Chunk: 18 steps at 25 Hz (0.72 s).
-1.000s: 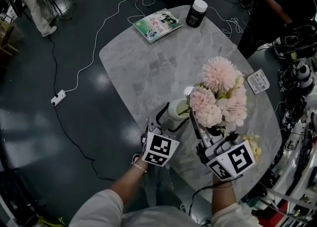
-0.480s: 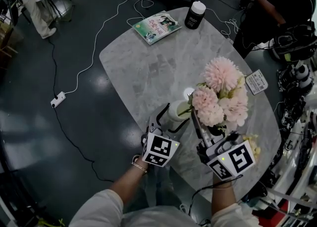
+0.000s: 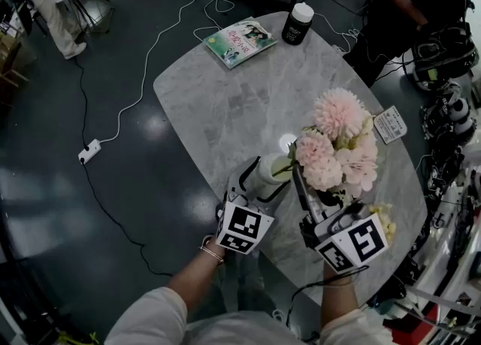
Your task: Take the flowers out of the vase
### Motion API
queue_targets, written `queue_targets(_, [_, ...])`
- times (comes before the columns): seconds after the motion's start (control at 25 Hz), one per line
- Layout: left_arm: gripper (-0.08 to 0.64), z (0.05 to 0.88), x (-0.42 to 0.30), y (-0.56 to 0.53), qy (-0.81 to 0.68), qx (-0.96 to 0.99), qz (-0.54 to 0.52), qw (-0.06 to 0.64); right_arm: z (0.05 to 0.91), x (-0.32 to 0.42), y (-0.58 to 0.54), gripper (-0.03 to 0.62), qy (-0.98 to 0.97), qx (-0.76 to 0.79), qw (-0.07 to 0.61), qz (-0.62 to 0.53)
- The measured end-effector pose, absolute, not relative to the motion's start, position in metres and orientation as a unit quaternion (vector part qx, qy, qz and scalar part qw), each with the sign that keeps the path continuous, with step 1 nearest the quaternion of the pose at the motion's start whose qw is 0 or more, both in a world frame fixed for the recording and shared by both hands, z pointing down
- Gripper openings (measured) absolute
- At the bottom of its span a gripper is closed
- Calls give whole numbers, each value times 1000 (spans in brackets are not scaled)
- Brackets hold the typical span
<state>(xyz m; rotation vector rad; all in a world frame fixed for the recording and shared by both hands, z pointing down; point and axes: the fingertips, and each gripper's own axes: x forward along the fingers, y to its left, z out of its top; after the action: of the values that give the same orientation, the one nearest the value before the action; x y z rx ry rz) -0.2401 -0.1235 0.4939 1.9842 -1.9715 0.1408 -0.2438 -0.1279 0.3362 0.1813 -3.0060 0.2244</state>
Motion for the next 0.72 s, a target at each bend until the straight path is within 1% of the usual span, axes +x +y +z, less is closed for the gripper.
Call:
queue_targets(0.24, [357, 491, -243, -120, -695, 698, 49, 164, 329, -244, -129, 75, -994, 65, 54, 74])
queue_targets(0.44, [357, 470, -248, -117, -698, 700, 47, 141, 314, -242, -130, 75, -994, 72, 40, 75])
queue_targets(0.72, [357, 457, -245, -104, -693, 708, 52, 127, 288, -236, -131, 75, -994, 89, 17, 59])
